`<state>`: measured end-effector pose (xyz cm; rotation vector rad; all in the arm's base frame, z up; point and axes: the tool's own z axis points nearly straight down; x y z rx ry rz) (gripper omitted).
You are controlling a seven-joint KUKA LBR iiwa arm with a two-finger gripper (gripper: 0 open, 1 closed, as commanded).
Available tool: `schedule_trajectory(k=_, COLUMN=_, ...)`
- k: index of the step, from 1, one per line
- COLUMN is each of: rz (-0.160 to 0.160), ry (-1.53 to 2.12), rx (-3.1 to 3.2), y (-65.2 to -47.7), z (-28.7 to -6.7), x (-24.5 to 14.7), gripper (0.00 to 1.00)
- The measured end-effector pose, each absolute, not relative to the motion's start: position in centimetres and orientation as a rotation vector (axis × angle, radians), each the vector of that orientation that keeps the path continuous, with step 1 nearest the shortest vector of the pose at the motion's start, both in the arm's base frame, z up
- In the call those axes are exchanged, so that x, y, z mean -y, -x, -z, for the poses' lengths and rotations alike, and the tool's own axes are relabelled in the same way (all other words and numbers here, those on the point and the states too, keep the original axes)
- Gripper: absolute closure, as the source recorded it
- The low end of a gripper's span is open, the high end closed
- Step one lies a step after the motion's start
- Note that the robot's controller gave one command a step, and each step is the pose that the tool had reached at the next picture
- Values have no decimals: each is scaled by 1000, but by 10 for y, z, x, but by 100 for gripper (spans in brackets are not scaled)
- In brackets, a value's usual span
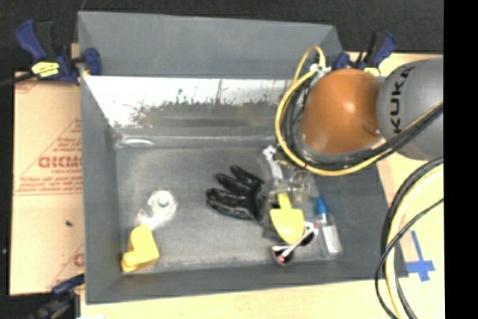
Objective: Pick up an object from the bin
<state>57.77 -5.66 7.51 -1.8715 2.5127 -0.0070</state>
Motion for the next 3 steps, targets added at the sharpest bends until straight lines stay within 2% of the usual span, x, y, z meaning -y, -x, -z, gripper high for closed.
schedule_trajectory(k=1, rz=-2, ry=1875, rx=-2517, y=-576, z=-92, x=56, gripper=100)
schedule_trajectory(k=3, rz=5, ry=1870, rx=-2514, y=-578, z=-133, x=56, gripper=100)
